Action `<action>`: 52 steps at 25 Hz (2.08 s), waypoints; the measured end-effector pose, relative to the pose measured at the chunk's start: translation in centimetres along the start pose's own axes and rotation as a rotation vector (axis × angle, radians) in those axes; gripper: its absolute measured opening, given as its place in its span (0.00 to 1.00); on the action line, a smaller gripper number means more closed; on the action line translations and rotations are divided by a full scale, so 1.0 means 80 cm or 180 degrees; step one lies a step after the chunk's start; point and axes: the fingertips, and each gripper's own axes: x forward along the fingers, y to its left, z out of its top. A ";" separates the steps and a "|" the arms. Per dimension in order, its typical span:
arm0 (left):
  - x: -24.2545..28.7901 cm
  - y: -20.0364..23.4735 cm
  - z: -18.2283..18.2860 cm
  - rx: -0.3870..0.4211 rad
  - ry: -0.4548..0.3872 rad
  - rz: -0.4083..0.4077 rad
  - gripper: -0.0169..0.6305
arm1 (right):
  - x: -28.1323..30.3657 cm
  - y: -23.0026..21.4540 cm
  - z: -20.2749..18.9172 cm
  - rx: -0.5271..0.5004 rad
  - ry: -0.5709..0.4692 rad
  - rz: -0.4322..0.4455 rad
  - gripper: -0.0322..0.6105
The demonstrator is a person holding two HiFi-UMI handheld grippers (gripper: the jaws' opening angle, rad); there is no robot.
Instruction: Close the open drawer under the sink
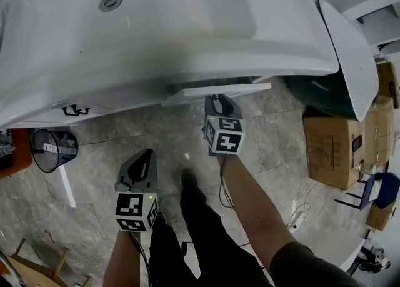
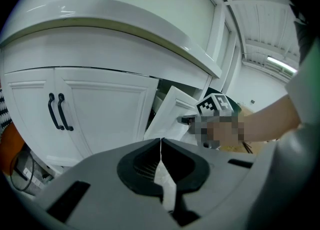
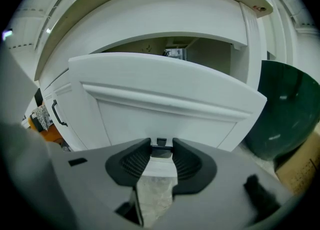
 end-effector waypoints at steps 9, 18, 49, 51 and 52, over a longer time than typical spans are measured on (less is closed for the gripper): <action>-0.004 -0.006 0.007 0.0029 -0.0042 -0.0027 0.05 | 0.000 0.000 -0.001 -0.0024 0.0028 -0.0016 0.28; -0.009 -0.003 0.003 0.0000 -0.0041 0.0002 0.05 | -0.004 0.000 0.002 -0.0074 0.0009 -0.0048 0.28; -0.189 -0.051 0.083 0.0376 -0.0500 -0.0360 0.05 | -0.252 0.069 0.081 0.0169 -0.0680 -0.0299 0.11; -0.220 -0.058 0.085 0.0422 -0.0554 -0.0391 0.05 | -0.292 0.085 0.086 0.0193 -0.0743 -0.0313 0.11; -0.236 -0.061 0.085 0.0443 -0.0572 -0.0402 0.05 | -0.312 0.094 0.088 0.0218 -0.0773 -0.0311 0.11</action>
